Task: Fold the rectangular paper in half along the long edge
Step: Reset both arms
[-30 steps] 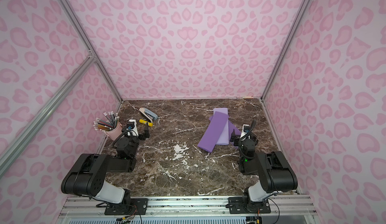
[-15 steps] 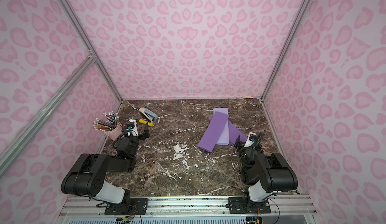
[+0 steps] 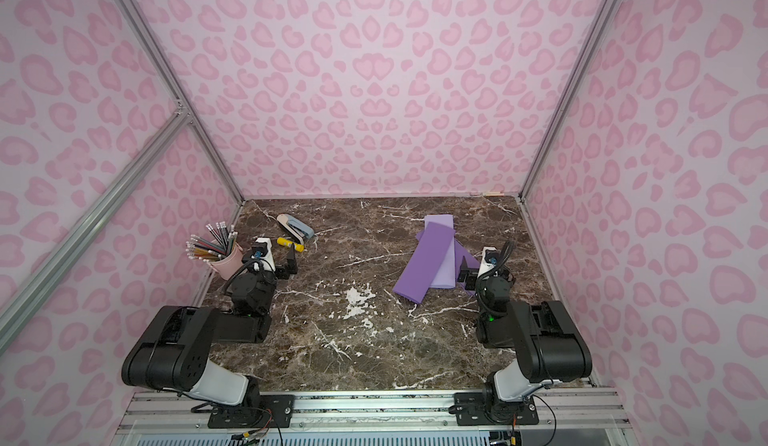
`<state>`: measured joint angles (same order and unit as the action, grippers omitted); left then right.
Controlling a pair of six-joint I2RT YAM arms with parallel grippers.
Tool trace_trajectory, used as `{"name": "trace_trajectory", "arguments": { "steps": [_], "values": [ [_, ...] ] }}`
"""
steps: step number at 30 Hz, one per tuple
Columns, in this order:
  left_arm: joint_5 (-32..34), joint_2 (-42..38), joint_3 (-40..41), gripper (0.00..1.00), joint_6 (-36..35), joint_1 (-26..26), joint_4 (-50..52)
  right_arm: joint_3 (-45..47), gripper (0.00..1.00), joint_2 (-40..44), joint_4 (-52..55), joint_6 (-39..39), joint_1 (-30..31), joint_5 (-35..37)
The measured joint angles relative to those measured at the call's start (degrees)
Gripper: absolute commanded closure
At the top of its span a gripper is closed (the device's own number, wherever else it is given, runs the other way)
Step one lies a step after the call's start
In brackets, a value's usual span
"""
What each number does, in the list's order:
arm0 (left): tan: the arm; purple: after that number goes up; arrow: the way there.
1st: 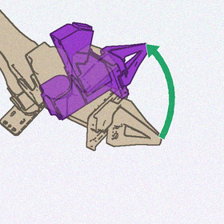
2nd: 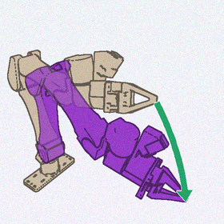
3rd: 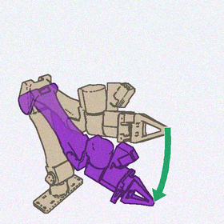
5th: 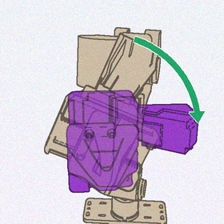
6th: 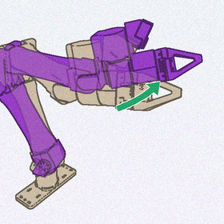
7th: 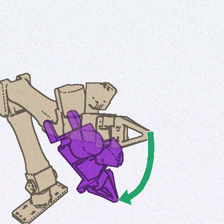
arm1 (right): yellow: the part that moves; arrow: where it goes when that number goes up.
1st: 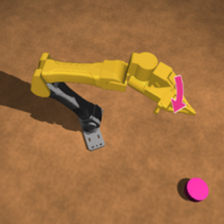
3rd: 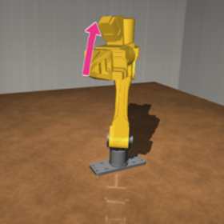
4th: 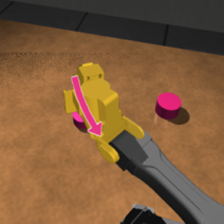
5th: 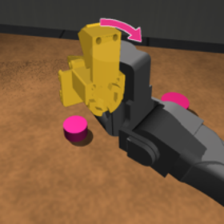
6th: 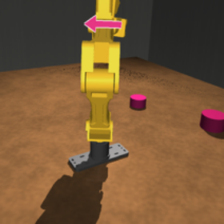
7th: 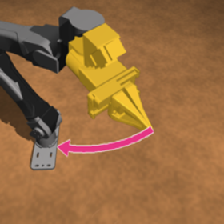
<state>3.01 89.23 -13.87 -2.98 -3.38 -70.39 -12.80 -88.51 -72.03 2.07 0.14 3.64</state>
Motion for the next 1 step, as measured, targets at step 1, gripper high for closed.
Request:
{"name": "trace_trajectory", "arguments": {
  "steps": [1],
  "values": [
    [0.0, 0.0, 0.0, 0.04, 0.0, 0.0, 0.0, -0.1, 0.0, 0.1, 0.2, 0.0, 0.0, -0.1]
  ]
}}
